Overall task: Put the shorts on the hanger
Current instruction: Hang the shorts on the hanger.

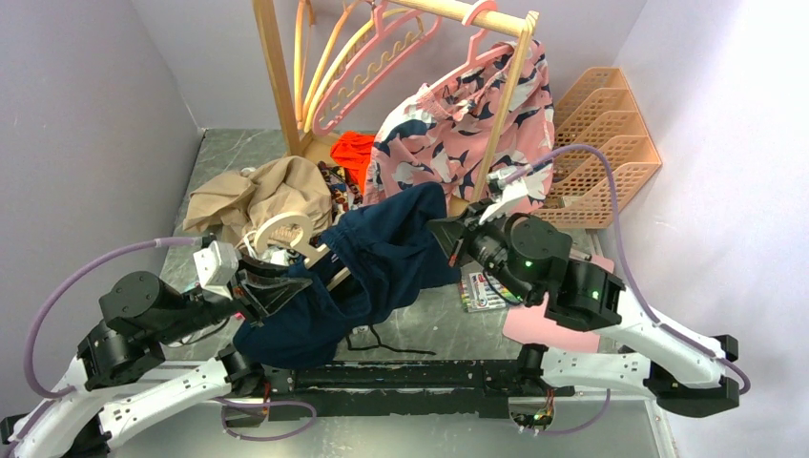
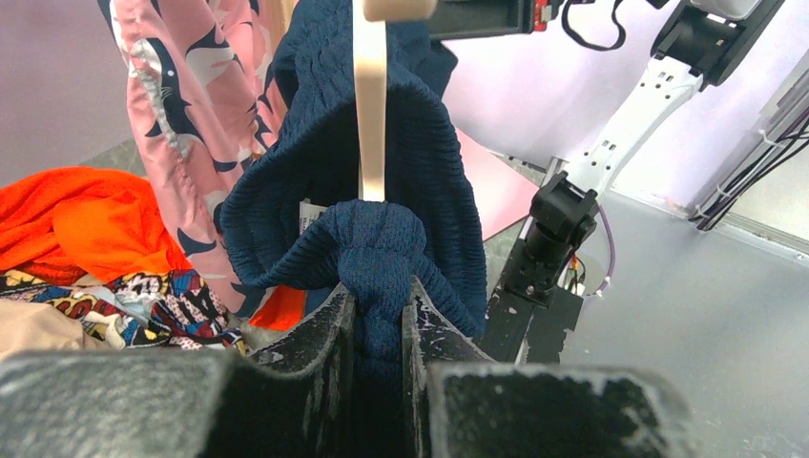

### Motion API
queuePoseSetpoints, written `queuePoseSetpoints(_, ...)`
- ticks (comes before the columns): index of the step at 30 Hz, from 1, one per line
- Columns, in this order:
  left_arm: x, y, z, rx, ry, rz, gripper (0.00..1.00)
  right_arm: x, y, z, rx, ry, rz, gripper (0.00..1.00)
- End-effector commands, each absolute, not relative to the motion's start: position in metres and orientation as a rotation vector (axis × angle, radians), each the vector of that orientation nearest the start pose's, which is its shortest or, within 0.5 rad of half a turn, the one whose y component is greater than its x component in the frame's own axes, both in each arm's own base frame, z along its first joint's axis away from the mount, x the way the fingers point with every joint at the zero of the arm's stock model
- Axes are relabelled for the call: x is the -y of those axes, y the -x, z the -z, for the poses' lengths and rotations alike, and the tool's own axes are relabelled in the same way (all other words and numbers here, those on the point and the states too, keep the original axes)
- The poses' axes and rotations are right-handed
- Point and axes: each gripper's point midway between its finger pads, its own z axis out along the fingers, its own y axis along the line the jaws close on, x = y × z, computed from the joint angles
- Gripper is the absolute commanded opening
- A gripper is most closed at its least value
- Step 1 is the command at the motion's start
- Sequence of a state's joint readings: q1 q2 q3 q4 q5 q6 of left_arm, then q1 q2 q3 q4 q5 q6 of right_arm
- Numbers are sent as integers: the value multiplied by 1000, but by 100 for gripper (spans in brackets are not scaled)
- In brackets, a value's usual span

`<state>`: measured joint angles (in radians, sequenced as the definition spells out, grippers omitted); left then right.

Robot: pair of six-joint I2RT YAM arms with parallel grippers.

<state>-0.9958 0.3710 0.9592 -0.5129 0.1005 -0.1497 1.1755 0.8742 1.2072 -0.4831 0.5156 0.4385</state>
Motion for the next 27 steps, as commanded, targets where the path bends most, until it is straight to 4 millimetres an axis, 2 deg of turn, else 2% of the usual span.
queuePoseSetpoints(1, 173, -79, -401, -1326, -739, 1002, 7, -215, -172, -417, -1648, 227, -770, 0)
queuePoseSetpoints(6, 184, -79, -387, -1375, -814, 997, 7, -194, -167, -440, -1622, 230, -754, 0)
queuePoseSetpoints(10, 197, -79, -380, -1388, -872, 1016, 7, -186, -168, -445, -1622, 213, -728, 0)
queuePoseSetpoints(16, 211, -78, -385, -1370, -922, 1041, 7, -182, -171, -426, -1695, 211, -663, 0)
queuePoseSetpoints(21, 206, -72, -411, -1271, -896, 1072, 7, -158, -171, -403, -1789, 187, -537, 0)
queuePoseSetpoints(22, 205, -70, -417, -1248, -887, 1080, 7, -154, -170, -400, -1809, 191, -515, 4)
queuePoseSetpoints(24, 202, -68, -425, -1221, -875, 1086, 7, -148, -166, -400, -1829, 220, -499, 31)
queuePoseSetpoints(26, 200, -68, -426, -1227, -873, 1080, 7, -148, -158, -414, -1803, 286, -550, 55)
queuePoseSetpoints(27, 201, -69, -424, -1236, -876, 1078, 7, -150, -153, -424, -1777, 329, -585, 61)
